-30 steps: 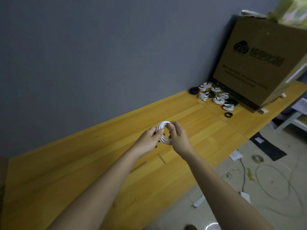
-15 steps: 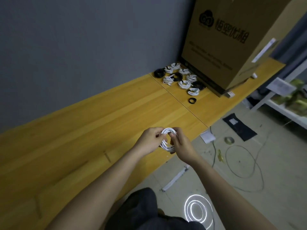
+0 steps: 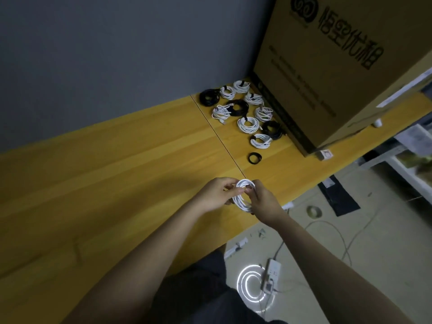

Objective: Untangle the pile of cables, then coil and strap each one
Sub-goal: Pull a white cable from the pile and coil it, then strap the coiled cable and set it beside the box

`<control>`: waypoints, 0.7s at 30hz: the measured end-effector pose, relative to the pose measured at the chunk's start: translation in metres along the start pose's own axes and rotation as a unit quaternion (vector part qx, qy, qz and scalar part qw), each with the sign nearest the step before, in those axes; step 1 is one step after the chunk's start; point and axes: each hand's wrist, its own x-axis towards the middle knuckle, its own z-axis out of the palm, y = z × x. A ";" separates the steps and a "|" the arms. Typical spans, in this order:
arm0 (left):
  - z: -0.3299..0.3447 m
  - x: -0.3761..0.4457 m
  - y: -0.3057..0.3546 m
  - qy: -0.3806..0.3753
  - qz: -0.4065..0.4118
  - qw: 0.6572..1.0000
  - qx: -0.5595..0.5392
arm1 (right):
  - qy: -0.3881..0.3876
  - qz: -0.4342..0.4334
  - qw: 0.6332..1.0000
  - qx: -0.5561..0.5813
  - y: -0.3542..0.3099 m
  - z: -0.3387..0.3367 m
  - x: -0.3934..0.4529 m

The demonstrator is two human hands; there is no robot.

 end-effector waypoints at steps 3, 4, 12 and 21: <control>0.013 0.051 0.005 0.023 -0.040 0.998 0.044 | 0.001 0.018 0.999 -0.044 0.034 -0.038 0.038; 0.018 0.065 0.005 0.039 -0.047 0.996 0.066 | 0.003 0.024 0.998 -0.056 0.046 -0.048 0.049; 0.045 0.137 0.003 0.125 -0.153 0.969 0.148 | -0.044 0.103 0.991 -0.070 0.124 -0.098 0.112; 0.084 0.218 0.009 0.180 -0.165 0.895 0.374 | -0.170 0.055 0.982 -0.061 0.168 -0.136 0.180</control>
